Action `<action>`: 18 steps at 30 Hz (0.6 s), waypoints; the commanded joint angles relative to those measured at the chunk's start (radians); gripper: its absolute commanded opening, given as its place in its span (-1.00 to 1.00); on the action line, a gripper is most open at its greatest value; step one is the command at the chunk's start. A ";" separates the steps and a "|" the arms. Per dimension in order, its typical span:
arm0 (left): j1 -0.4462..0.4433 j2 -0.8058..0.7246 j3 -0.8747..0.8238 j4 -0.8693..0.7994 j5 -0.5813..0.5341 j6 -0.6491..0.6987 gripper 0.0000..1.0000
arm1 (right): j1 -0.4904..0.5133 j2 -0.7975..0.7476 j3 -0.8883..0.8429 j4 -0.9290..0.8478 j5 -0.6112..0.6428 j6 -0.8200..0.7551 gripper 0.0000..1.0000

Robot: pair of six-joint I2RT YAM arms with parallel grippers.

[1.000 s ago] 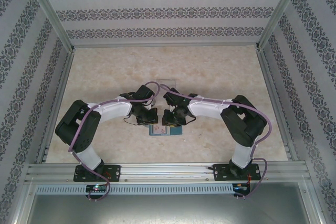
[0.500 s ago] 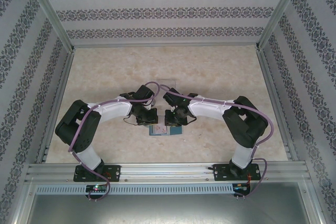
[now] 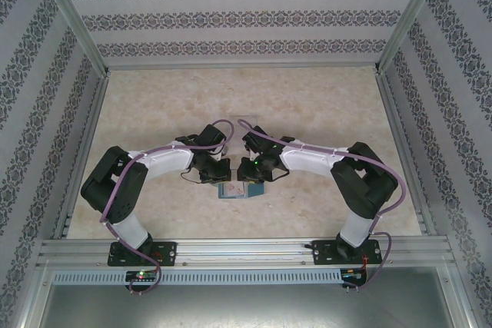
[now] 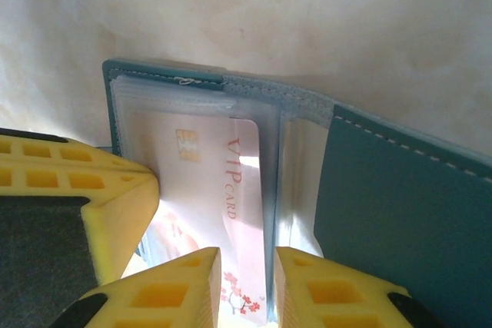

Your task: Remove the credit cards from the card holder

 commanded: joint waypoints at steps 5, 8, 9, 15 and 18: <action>-0.011 0.013 -0.003 -0.059 -0.033 0.020 -0.86 | -0.001 0.076 0.017 -0.017 -0.012 -0.012 -0.44; -0.011 0.009 -0.009 -0.058 -0.033 0.021 -0.86 | 0.007 0.086 0.032 -0.057 0.023 -0.018 -0.44; -0.011 0.009 -0.011 -0.056 -0.033 0.022 -0.86 | 0.009 0.089 0.035 -0.065 0.030 -0.020 -0.44; -0.009 0.001 -0.016 -0.057 -0.041 0.018 -0.85 | 0.015 0.080 0.024 -0.097 0.090 0.008 -0.56; -0.009 -0.001 -0.015 -0.065 -0.055 0.022 -0.84 | 0.014 0.062 0.004 -0.090 0.091 0.022 -0.60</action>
